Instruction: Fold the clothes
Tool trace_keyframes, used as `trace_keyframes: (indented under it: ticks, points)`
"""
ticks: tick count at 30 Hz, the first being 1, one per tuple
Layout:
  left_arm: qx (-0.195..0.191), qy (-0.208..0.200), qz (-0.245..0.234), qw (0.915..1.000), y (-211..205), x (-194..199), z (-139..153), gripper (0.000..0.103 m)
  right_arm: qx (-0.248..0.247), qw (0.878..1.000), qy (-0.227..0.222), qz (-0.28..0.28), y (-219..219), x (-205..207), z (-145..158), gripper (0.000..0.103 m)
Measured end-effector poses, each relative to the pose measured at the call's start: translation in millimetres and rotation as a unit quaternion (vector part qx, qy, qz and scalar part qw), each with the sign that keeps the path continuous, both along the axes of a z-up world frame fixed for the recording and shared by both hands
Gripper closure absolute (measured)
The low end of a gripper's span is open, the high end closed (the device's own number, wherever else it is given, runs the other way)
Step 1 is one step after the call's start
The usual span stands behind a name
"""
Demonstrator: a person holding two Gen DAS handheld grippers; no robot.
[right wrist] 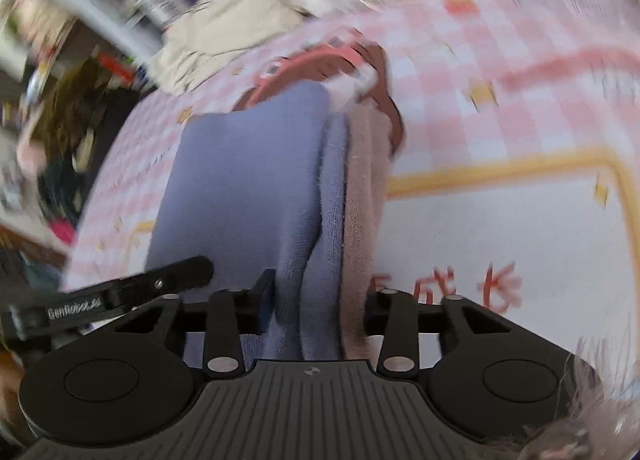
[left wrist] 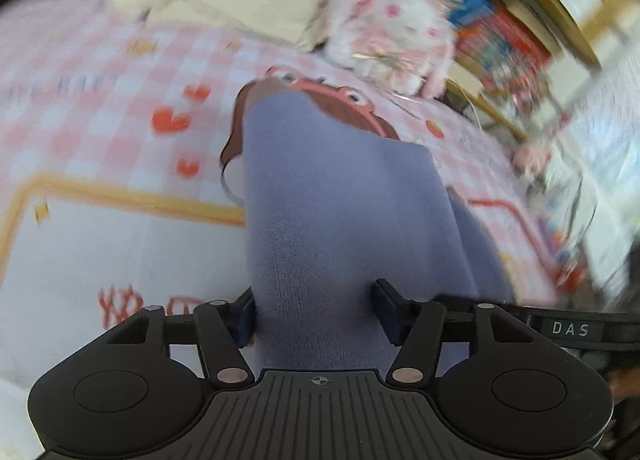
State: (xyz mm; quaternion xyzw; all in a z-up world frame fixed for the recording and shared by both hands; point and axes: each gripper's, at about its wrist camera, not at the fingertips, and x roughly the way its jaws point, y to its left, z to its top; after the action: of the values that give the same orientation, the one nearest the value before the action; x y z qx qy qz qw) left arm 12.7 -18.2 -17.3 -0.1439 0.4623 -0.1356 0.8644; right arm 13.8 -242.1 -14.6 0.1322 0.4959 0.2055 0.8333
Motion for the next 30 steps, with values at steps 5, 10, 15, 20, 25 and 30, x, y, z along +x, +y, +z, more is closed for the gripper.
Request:
trace_keyframes:
  ticks: [5, 10, 15, 20, 25, 30]
  points:
    - [-0.015, 0.016, 0.001, 0.9998, 8.1, 5.5, -3.8, 0.041, 0.009, 1.0, 0.007, -0.028, -2.6, -2.2, -5.5, 0.065]
    - [-0.07, 0.051, 0.008, 0.9962, 23.7, 15.5, -13.9, 0.034, 0.036, 0.996, 0.04, -0.065, -11.9, 3.7, -13.3, 0.045]
    - [-0.074, 0.053, 0.0, 0.9958, 22.7, 18.9, -15.1, 0.034, 0.044, 0.995, 0.04, -0.075, -8.6, 5.5, -13.9, 0.043]
    - [-0.078, 0.055, -0.009, 0.9954, 21.6, 22.2, -16.1, 0.041, 0.038, 0.996, 0.016, -0.073, -2.5, 0.6, -10.4, 0.066]
    - [-0.046, 0.022, -0.033, 0.9981, 13.9, 15.0, -5.4, 0.052, 0.001, 0.998, -0.029, -0.054, 9.2, -8.8, 1.4, 0.074]
    - [-0.05, -0.006, -0.038, 0.998, 22.0, 10.2, 4.3, 0.054, -0.021, 0.996, -0.072, -0.037, 19.2, -16.7, 15.8, 0.075]
